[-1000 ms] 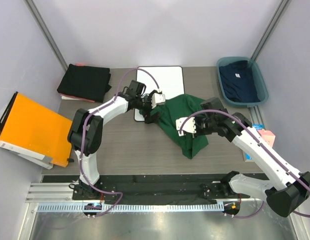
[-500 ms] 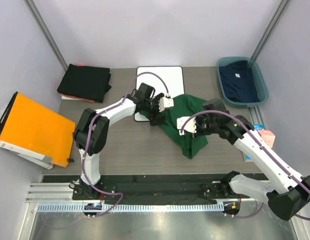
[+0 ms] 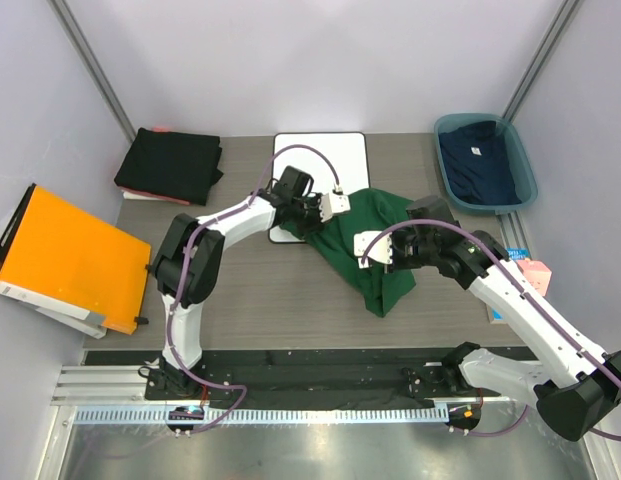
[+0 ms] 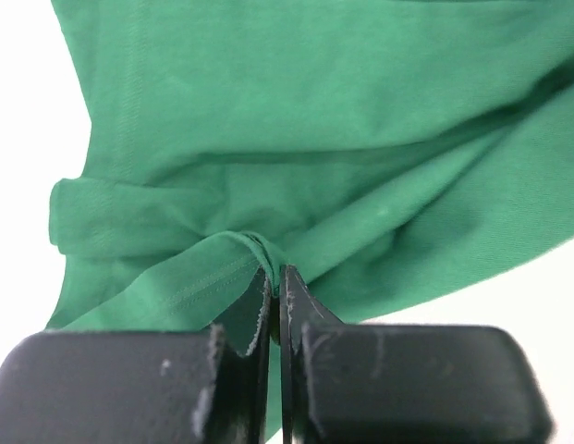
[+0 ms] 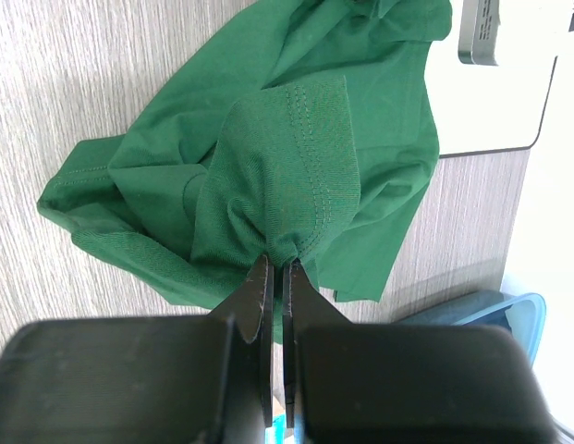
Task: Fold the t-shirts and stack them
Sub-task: Flatten out the tshirt
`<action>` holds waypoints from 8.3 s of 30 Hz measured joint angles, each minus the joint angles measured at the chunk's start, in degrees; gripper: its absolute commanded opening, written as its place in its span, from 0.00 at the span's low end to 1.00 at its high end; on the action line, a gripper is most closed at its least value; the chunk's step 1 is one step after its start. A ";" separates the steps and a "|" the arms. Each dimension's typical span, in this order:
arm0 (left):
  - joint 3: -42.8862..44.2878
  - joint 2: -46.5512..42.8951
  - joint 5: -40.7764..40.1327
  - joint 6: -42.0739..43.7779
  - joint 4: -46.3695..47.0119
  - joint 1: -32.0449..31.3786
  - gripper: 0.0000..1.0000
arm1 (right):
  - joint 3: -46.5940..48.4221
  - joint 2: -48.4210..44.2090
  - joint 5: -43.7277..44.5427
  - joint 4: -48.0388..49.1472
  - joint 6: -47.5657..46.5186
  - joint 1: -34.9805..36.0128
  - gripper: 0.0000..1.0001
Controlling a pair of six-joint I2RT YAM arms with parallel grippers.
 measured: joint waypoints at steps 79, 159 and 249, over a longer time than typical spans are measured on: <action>37.81 26.67 18.47 23.87 -12.22 6.91 0.81 | -5.95 4.13 -1.99 8.66 8.76 -7.85 0.01; -1.36 -17.88 -8.11 23.19 -21.75 5.33 0.39 | 3.67 8.07 -11.61 9.09 5.07 -14.51 0.01; 27.78 5.86 -8.74 37.94 -52.17 7.37 0.00 | 1.88 8.07 -8.41 15.34 8.96 -14.51 0.01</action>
